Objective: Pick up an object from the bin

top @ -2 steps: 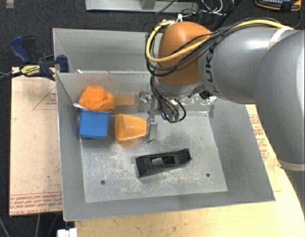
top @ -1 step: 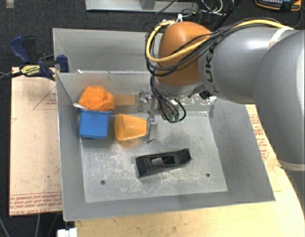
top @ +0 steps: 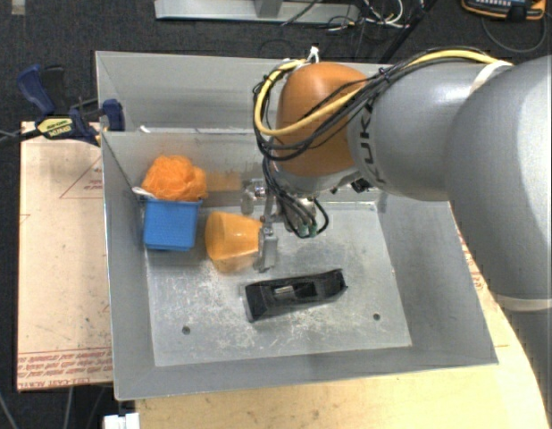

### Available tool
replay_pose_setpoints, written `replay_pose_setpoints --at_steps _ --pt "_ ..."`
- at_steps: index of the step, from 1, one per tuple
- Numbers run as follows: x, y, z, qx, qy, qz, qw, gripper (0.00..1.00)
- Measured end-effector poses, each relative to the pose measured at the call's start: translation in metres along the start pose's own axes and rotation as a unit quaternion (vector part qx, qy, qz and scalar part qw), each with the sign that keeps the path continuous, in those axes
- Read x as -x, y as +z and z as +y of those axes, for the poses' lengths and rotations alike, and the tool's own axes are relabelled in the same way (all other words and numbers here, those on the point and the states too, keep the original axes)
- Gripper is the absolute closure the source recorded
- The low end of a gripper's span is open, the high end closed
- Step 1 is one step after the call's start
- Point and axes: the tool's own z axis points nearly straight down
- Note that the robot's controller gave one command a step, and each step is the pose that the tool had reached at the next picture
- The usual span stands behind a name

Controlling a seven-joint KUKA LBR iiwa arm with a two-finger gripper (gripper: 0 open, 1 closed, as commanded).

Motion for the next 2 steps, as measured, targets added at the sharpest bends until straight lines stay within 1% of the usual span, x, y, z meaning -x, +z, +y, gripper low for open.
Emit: replay_pose_setpoints --at_steps 1,2 --pt "-0.006 0.045 0.019 0.001 -0.035 0.0028 0.9994 0.0" --pt "-0.017 0.056 -0.004 0.001 -0.064 -0.0008 0.9979 1.0"
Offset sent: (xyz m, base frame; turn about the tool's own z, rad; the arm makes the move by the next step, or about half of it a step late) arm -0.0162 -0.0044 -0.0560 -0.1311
